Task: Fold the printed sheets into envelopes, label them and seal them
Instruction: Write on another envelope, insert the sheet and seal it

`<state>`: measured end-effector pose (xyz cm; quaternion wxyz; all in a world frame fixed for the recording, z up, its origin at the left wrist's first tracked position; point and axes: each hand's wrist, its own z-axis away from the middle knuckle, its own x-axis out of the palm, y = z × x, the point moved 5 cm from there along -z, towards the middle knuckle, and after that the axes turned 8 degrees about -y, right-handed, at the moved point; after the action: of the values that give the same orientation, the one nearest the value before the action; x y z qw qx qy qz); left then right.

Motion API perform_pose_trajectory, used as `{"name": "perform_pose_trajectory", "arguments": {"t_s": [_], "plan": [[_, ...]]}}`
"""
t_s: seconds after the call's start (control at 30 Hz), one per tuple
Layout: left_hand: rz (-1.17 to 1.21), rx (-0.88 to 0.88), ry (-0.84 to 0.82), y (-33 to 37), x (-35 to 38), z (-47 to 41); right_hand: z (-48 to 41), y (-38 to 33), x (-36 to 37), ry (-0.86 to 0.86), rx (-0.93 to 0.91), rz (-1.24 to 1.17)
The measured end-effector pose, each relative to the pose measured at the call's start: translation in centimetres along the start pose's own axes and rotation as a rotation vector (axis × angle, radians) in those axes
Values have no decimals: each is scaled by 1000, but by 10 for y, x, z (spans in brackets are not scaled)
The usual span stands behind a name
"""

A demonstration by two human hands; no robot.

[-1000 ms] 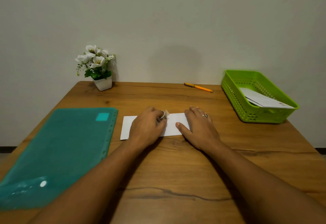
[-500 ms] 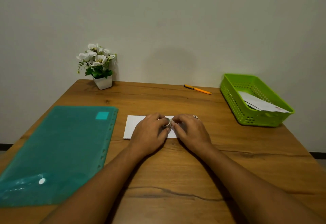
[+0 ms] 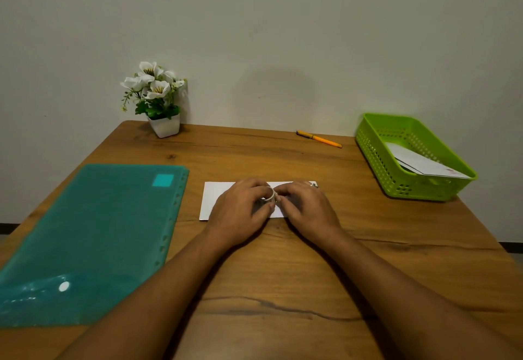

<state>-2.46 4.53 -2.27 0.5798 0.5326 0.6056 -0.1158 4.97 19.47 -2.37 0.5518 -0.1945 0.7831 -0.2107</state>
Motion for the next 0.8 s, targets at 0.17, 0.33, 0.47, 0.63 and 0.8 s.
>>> {"name": "perform_pose_trajectory", "arguments": {"t_s": [0.17,0.33,0.47,0.63,0.8], "plan": [[10,-9,-12,-1,0,0,0,1,-2,11,5,-49],[-12,-14,5,3,-2,0,0,1,-2,4,12,-40],[-28,-16,30,3,-3,1,1,0,-3,-2,2,-43],[-30,-18,32,5,-4,1,2,-2,-3,-8,7,-28],[-54,-21,-5,4,-1,1,1,-1,-2,8,6,-25]]}}
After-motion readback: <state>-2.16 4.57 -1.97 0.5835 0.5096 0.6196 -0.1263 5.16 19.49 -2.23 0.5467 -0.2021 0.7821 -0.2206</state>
